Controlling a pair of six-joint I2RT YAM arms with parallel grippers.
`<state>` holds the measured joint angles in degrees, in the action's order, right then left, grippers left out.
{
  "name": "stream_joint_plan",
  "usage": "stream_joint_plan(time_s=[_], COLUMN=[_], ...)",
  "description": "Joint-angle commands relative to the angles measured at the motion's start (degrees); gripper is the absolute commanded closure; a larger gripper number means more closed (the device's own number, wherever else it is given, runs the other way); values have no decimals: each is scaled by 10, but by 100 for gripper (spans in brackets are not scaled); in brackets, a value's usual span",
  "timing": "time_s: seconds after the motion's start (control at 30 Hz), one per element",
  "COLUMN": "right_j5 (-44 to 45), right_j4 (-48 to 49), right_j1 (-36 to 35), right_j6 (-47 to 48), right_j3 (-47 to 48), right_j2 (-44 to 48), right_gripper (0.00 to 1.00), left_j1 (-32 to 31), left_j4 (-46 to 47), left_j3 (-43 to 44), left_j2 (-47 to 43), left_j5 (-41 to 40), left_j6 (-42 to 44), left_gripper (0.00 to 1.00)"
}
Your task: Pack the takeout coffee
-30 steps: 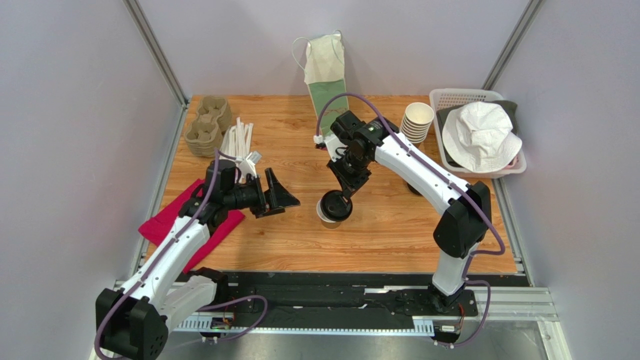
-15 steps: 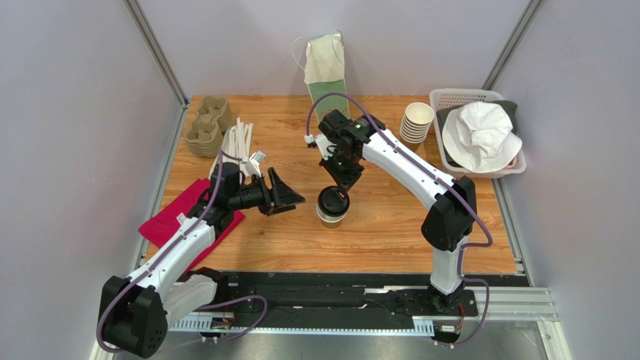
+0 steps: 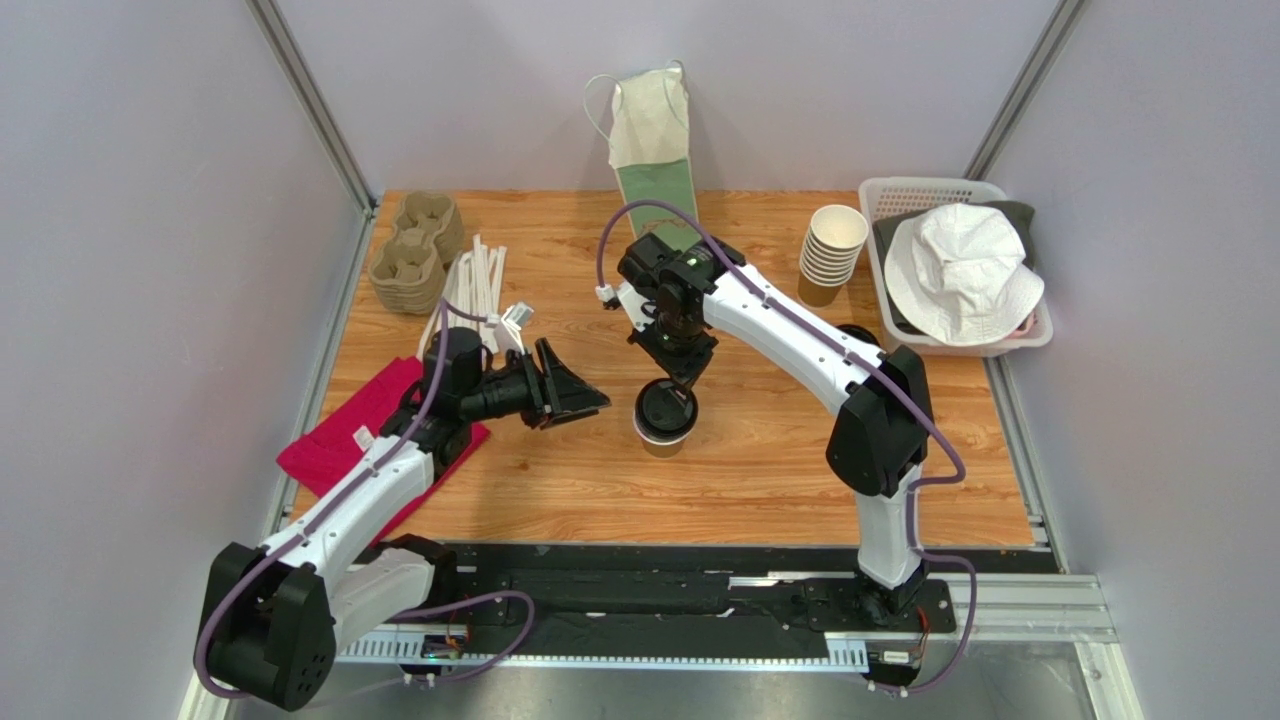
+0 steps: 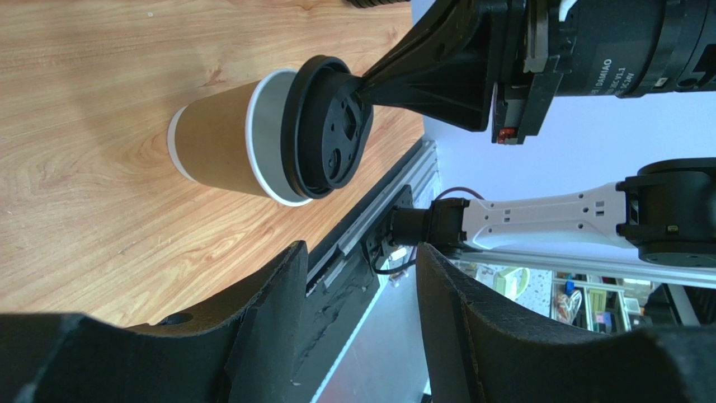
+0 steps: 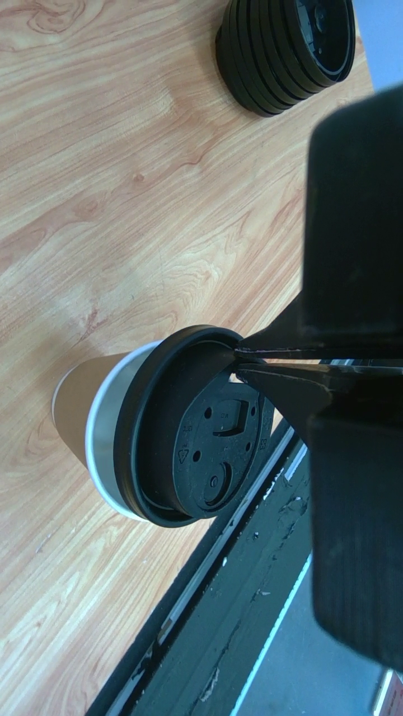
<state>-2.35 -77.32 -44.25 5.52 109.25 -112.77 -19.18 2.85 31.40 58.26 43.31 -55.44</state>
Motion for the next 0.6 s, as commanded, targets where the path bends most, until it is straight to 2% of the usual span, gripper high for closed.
stream_joint_plan(time_s=[0.0,0.57], right_j5=[16,-3], right_j4=[0,-6], right_j1=[-4,-6], right_j6=[9,10], right_j3=[30,43], right_j2=[-8,-27], right_gripper=[100,100], left_j1=[-8,-15], left_j4=[35,34], left_j3=[-3,-6], left_j2=[-5,-3], left_j5=[6,-5], left_j6=[0,-1], left_gripper=[42,47])
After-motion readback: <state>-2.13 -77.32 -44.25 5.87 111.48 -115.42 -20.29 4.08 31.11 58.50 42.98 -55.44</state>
